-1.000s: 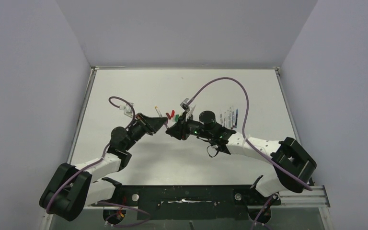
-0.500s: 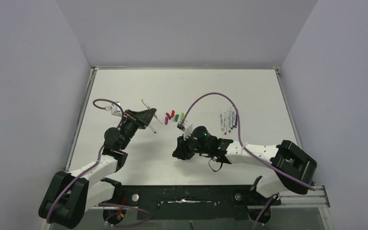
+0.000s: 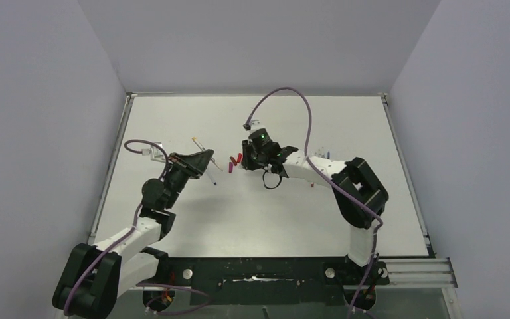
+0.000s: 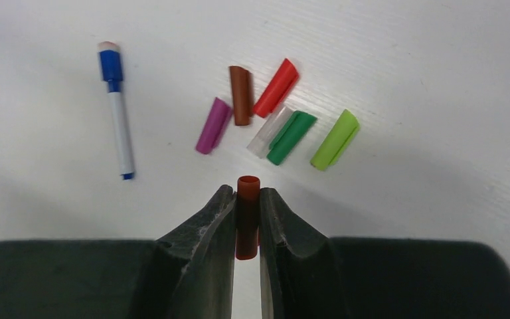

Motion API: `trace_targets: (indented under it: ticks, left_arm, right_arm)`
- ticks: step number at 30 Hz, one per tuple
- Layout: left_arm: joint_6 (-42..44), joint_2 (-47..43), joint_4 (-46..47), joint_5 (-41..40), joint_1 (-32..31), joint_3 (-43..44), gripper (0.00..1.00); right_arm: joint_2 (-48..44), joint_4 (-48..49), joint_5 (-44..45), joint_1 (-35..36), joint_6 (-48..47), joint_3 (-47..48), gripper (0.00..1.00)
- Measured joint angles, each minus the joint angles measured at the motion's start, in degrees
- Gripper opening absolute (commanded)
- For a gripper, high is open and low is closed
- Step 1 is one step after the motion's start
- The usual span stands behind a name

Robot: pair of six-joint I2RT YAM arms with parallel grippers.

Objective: Open the pen caps

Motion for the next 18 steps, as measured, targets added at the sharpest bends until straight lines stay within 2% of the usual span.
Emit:
trace_targets:
  ticks: [3,8,12,18]
  left_arm:
    - [0.28,-0.81,-0.33,-0.09,0.11,0.0,0.06]
    - [0.52,-2.05,-0.57,-0.2,0.33,-0.04,0.06]
    - [0.55,-2.19,-0.9,-0.2,0.35,-0.04,0.06]
    - [0.57,-2.19,-1.01,-0.2,0.35,-0.09,0.06]
  right_arm:
    - [6.38,-2.73,1.31,-0.48,-0.22,4.48,0.01]
    - [13.25,-5.64,2.08,-1.18,-0.72,8.98,0.09]
    - [13.88,-5.95,2.12,-1.49,-1.14,11.41,0.28]
    - [13.88,-6.14,1.75,-1.49,-1.25,11.08,0.48]
